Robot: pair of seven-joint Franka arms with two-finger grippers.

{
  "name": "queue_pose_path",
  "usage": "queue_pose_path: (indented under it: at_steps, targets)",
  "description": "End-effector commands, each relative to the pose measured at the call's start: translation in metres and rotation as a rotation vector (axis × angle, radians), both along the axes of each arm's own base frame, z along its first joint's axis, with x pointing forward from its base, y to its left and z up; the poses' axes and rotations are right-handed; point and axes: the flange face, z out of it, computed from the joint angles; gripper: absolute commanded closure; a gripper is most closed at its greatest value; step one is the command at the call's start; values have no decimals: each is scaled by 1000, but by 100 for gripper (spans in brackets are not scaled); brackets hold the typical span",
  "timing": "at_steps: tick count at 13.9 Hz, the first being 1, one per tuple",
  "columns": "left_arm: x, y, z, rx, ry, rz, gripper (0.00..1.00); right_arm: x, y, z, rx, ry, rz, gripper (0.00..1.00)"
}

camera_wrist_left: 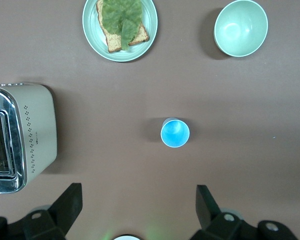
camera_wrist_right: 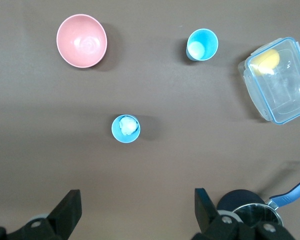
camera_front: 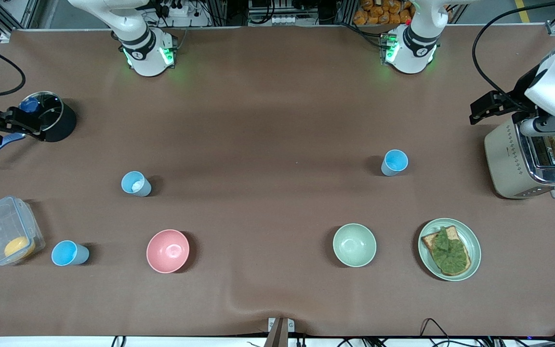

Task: Stack blue cups with both arms

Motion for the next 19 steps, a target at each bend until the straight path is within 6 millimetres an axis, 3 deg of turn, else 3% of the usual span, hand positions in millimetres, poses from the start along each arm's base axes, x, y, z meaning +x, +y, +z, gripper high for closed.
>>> queue_pose_path:
  at_steps: [1,12,14,17,19]
  targets:
    - [-6,-1,9,19,-5,1,0,-3,-4,13,-6,-26,-9,0]
    - [-2,3,6,17,-5,7,0,0,7,4,-4,-7,-15,0]
    - [-2,2,7,19,-7,6,0,4,10,-11,-3,13,-11,0]
    - [-3,3,6,19,-3,9,0,14,40,-53,-1,13,39,0]
    - [-3,2,8,19,-7,7,0,17,51,-95,1,13,55,0]
